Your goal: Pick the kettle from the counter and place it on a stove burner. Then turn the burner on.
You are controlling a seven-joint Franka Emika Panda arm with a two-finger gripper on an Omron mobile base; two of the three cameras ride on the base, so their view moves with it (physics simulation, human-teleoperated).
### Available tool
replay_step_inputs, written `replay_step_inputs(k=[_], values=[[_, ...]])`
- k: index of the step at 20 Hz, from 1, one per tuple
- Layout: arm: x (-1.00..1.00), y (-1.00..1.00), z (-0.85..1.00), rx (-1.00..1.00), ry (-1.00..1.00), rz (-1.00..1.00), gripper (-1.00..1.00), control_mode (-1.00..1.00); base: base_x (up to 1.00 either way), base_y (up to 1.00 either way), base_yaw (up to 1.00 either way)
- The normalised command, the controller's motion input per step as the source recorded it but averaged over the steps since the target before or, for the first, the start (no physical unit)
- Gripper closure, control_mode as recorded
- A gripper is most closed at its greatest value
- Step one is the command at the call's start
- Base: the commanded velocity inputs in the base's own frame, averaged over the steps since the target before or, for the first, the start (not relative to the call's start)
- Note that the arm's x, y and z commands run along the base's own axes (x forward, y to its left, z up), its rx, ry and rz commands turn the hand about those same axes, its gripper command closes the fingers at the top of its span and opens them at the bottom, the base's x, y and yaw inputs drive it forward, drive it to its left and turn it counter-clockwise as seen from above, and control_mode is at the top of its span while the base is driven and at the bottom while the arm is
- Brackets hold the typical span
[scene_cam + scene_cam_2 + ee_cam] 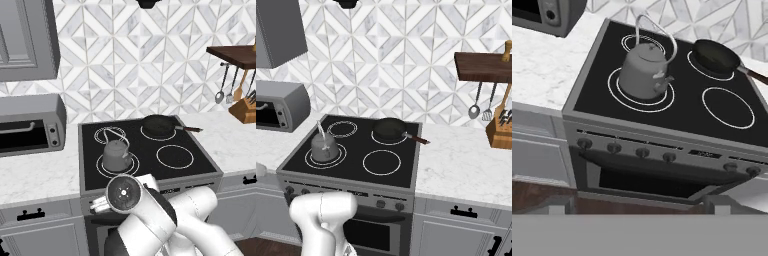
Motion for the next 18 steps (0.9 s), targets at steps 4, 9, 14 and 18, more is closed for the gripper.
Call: replay_step_inputs(k=[4,9,14,18], values=[[0.00,0.15,-0.76,0.05,-0.13,-0.01,-1.00,-1.00,0.00,0.00,0.00],[0.00,0.11,-0.83,0.06,-0.18,0.00,-1.00,-1.00,0.00,0.00,0.00],[0.00,0.08,-0.81,0.11,-0.22,0.00,-1.00,-1.00,0.00,0.00,0.00],[0.00,0.00,-0.48,0.23,-0.25,-0.02,-1.00,-1.00,0.00,0.00,0.00]])
